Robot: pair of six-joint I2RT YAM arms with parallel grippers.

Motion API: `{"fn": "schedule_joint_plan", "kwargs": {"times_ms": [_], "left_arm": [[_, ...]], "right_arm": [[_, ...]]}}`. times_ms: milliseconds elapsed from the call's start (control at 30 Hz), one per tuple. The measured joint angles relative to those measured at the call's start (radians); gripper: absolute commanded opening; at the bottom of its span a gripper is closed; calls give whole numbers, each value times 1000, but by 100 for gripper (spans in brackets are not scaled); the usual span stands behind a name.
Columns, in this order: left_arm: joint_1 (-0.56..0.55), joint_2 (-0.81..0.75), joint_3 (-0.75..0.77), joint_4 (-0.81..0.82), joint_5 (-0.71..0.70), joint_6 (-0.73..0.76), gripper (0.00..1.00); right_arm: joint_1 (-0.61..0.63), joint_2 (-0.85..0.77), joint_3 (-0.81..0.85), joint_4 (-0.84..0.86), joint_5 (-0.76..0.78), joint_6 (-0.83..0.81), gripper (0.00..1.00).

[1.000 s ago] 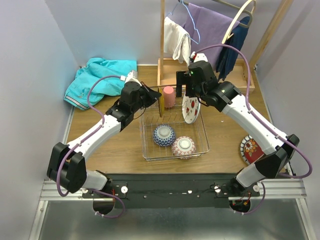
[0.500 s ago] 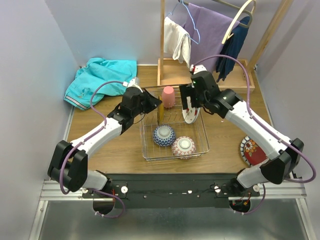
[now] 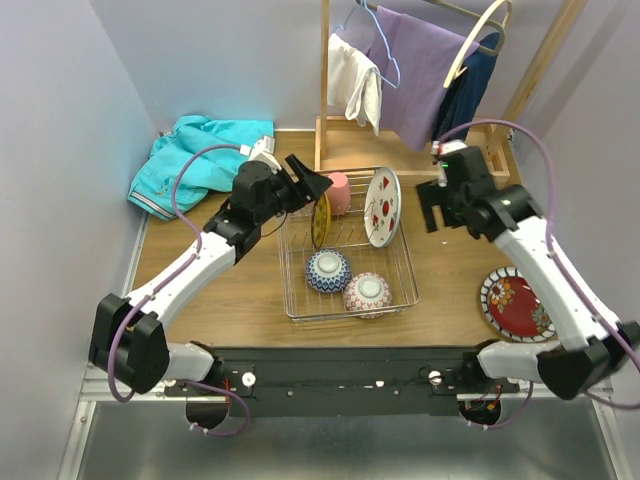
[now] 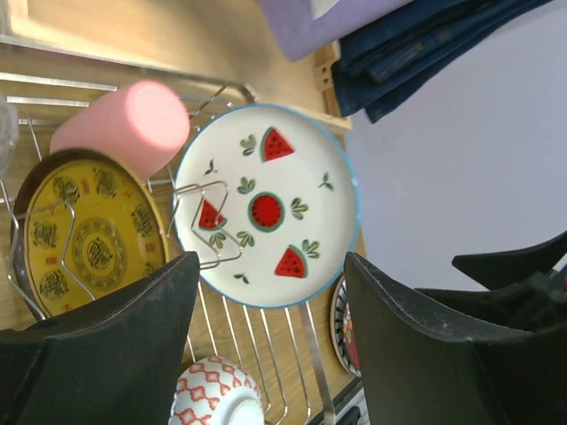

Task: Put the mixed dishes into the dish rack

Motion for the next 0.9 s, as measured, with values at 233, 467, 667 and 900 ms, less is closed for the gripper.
{"fn": "schedule_joint_plan", "kwargs": {"times_ms": [233, 467, 667, 900], "left_arm": [[48, -76, 154, -92, 66, 102, 77], [60, -165, 187, -171, 92, 251, 77], [69, -173, 196, -217, 131, 359, 77], [69, -173, 196, -230, 212, 396, 76]], "right_arm": [[-164, -141, -132, -129, 48, -88, 94], [-546, -87, -318, -165, -28, -163, 91], [-897, -19, -350, -122, -166, -275, 85], [-1119, 57, -400, -39, -243, -413, 81]]}}
